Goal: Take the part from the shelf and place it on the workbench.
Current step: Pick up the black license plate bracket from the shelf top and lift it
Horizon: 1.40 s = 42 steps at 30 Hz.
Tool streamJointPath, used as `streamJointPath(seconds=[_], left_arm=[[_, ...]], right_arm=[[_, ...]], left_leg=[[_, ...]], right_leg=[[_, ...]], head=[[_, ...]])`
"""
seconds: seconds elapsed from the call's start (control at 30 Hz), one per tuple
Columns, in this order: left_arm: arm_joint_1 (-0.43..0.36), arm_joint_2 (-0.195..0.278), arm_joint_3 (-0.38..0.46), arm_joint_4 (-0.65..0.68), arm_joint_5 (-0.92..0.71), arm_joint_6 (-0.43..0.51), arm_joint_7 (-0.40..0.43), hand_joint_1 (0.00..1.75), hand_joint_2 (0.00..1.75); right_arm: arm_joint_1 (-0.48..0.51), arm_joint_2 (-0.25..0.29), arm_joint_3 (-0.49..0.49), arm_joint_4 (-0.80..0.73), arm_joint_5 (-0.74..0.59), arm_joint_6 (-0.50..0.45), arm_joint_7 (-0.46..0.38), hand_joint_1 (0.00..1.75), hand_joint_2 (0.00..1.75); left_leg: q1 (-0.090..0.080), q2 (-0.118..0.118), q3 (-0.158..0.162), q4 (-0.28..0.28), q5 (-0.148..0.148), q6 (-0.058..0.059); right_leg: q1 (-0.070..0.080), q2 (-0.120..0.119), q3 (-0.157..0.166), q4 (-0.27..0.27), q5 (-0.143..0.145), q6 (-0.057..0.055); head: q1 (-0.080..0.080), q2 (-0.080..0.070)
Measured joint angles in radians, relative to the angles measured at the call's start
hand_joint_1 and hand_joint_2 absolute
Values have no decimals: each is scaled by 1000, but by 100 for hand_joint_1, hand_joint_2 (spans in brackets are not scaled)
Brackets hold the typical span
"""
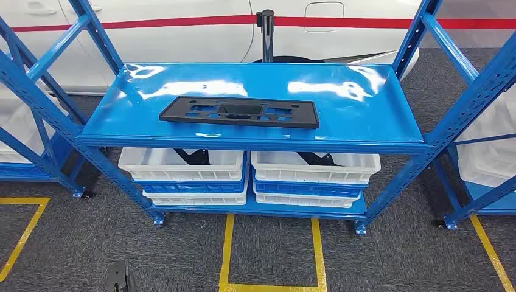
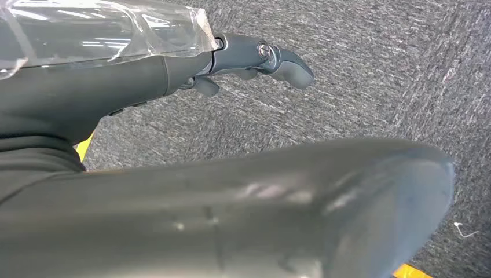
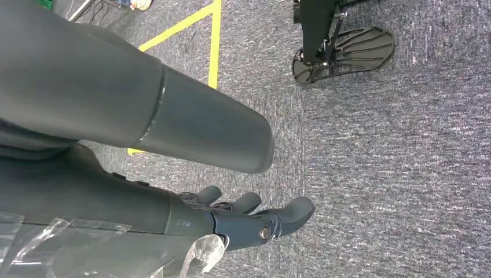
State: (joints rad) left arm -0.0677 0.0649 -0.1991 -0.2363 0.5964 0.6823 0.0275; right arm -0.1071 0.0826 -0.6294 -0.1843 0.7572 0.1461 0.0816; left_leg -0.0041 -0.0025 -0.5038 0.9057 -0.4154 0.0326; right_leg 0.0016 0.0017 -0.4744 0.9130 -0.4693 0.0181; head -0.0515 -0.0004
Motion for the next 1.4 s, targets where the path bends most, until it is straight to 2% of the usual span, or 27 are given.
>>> streamJointPath(seconds=[0.1,0.17,0.3,0.4,0.47,0.57,0.83,0.93,0.97,1.07,1.1,1.17,1.23,1.3,1.4], left_arm=[[0,0,0,1,15,-4,-10,0,0],[0,1,4,1,57,-23,-67,0,0],[-2,21,28,1,138,-75,-294,0,0],[-2,63,46,-1,150,-108,-477,0,0],[-1,99,53,-20,134,-103,-545,0,0],[6,137,58,-73,111,-57,-533,0,0],[7,144,59,-87,107,-46,-524,0,0],[14,163,60,-134,84,-24,-524,0,0],[23,181,68,-232,-52,-10,-452,0,0],[34,267,106,-797,-638,10,-44,0,0],[18,291,108,-935,-729,-1,40,0,0],[-37,320,97,-1063,-819,-51,117,0,0],[-121,345,66,-1180,-906,-157,189,0,0],[-230,361,12,-1300,-981,-284,274,0,0],[-409,373,-78,-1448,-1080,-414,386,0,0]], right_arm=[[0,2,0,0,2,0,0,0,0],[0,3,0,0,1,0,-2,0,0],[0,3,0,0,-2,0,-10,0,0],[0,4,0,0,6,0,-18,0,0],[0,4,0,0,11,0,-24,0,0],[0,4,0,0,15,0,-30,0,0],[0,4,0,0,15,0,-31,0,0],[0,4,0,0,17,0,-33,0,0],[0,4,0,0,21,0,-39,0,0],[1,3,0,0,39,0,-55,0,0],[1,1,0,0,43,0,-56,0,0],[1,-1,0,0,46,0,-57,0,0],[0,-3,0,0,47,0,-59,0,0],[-1,-3,0,0,52,0,-60,0,0],[0,-3,0,0,58,0,-61,0,0]], left_leg=[[0,0,0,0,0,0],[0,0,0,0,0,0],[0,0,0,0,0,0],[1,0,1,0,0,0],[1,0,1,0,0,0],[1,0,1,0,0,0],[1,0,1,0,0,0],[1,0,2,0,0,0],[1,0,2,0,1,-1],[2,4,5,2,4,-4],[3,5,4,2,4,-4],[3,4,4,3,5,-4],[4,4,4,3,7,-5],[4,4,3,4,8,-6],[5,5,-1,4,10,-5]], right_leg=[[0,0,0,0,0,0],[0,0,0,0,0,0],[0,0,0,0,0,0],[1,0,0,0,0,0],[1,0,0,0,0,0],[2,0,0,0,0,0],[2,0,0,0,0,0],[1,0,0,0,0,0],[1,1,-1,0,1,0],[2,4,-4,0,6,-1],[2,5,-4,0,7,-1],[3,4,-5,0,8,-2],[4,3,-5,0,9,-2],[4,4,-5,0,11,-1],[5,6,-6,0,15,-1]], head=[[0,0],[0,0],[0,0],[0,0],[0,0],[0,0],[0,0],[0,0],[0,0],[0,0],[0,0],[0,0],[0,0],[0,0],[0,0]])
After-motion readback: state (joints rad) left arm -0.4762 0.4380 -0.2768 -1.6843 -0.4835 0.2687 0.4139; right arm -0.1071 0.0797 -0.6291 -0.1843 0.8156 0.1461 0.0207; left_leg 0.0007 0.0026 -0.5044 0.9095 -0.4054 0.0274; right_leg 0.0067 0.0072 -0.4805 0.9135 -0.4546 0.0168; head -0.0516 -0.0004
